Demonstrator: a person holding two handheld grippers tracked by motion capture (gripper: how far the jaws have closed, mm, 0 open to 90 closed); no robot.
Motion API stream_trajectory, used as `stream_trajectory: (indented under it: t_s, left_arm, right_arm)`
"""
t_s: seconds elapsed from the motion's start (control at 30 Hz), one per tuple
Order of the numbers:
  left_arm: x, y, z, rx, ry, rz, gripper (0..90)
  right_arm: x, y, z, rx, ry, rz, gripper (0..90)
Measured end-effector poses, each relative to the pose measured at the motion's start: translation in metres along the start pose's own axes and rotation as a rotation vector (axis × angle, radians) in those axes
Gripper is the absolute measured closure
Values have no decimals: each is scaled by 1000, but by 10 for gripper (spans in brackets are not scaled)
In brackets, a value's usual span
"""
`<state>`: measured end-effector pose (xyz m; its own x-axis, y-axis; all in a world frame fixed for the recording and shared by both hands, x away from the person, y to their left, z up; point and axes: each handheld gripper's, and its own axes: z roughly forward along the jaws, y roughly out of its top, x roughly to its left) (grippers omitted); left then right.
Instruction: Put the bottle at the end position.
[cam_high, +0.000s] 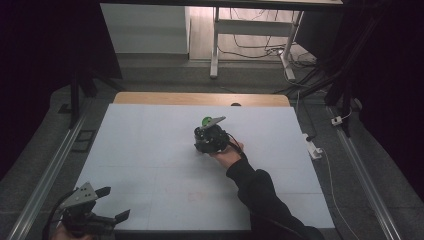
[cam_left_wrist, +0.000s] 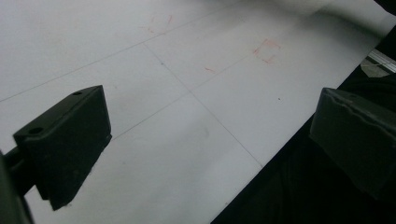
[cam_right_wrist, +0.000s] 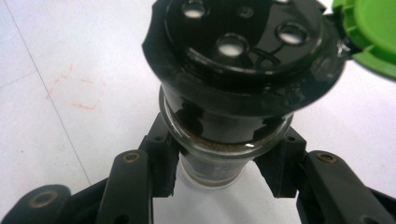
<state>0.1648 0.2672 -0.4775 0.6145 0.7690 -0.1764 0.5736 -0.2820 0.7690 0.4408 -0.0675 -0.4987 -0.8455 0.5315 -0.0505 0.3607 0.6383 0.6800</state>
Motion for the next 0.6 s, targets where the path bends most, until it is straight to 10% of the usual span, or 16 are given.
stream_trajectory:
  t_s: [0.6]
  left_arm:
    - [0,0,0,1,-3,1,0]
  right_arm:
    - [1,-7,3,-15,-4,0,503]
